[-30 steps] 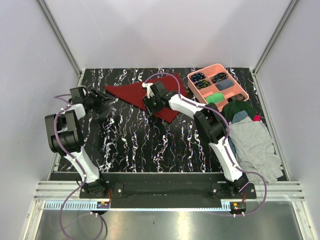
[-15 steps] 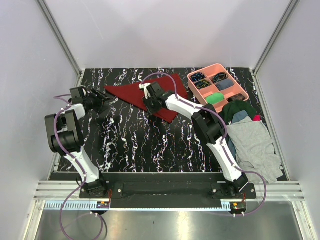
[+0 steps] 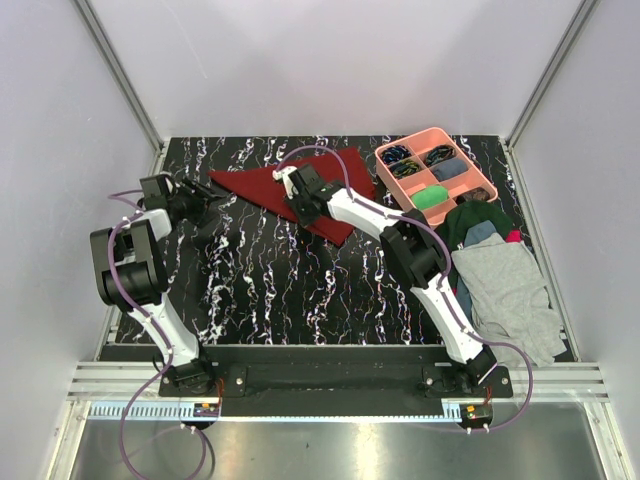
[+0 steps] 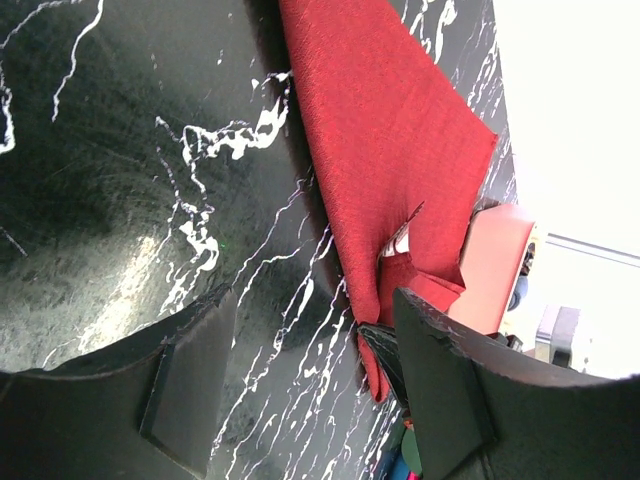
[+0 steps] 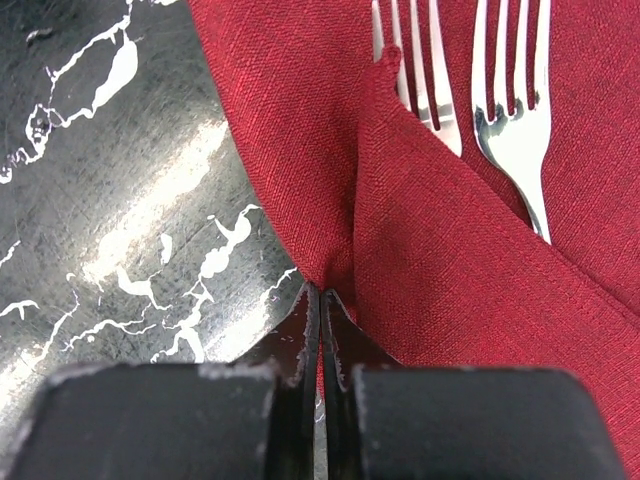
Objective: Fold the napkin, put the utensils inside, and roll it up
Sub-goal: Fold the napkin
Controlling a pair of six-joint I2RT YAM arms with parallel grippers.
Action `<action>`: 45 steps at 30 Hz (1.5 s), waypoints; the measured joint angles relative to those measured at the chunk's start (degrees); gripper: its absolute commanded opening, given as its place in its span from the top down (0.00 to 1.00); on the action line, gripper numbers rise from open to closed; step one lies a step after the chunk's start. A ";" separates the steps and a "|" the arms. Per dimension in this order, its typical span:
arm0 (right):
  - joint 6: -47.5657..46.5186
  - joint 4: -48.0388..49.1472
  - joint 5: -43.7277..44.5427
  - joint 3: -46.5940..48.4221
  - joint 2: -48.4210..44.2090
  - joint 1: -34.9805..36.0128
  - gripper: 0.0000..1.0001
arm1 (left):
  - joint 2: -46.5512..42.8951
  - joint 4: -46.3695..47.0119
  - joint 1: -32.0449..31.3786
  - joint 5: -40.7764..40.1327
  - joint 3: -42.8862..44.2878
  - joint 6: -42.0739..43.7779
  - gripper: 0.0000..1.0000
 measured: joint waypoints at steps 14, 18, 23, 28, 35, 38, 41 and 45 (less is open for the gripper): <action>3.45 3.98 -1.64 -20.04 -12.17 4.42 1.00 | -4.81 -4.04 0.02 -2.25 -5.31 3.76 0.34; 7.04 4.66 -2.49 -27.19 -16.81 6.32 1.00 | -9.57 -5.27 0.13 -4.52 -11.45 4.76 0.34; 12.15 5.49 -3.43 -33.92 -21.22 8.04 1.00 | -18.40 -8.37 0.35 -8.55 -20.61 5.81 0.32; 16.26 7.06 -4.07 -36.96 -22.99 8.28 1.00 | -30.99 -12.48 1.18 -12.66 -27.65 7.85 0.29; 18.43 7.67 -4.63 -37.35 -23.12 8.26 1.00 | -42.95 -16.96 5.73 -17.99 -31.54 10.43 0.34; 18.71 8.11 -5.97 -37.57 -23.12 8.26 0.99 | -41.92 -17.14 8.72 -18.23 -32.52 10.38 0.39; 18.84 8.66 -7.39 -37.92 -23.19 8.26 0.96 | -39.56 -16.55 11.17 -18.12 -33.35 10.05 0.41; 18.80 9.73 -9.11 -38.75 -23.45 8.26 0.93 | -38.14 -13.44 13.03 -17.51 -34.86 9.01 0.41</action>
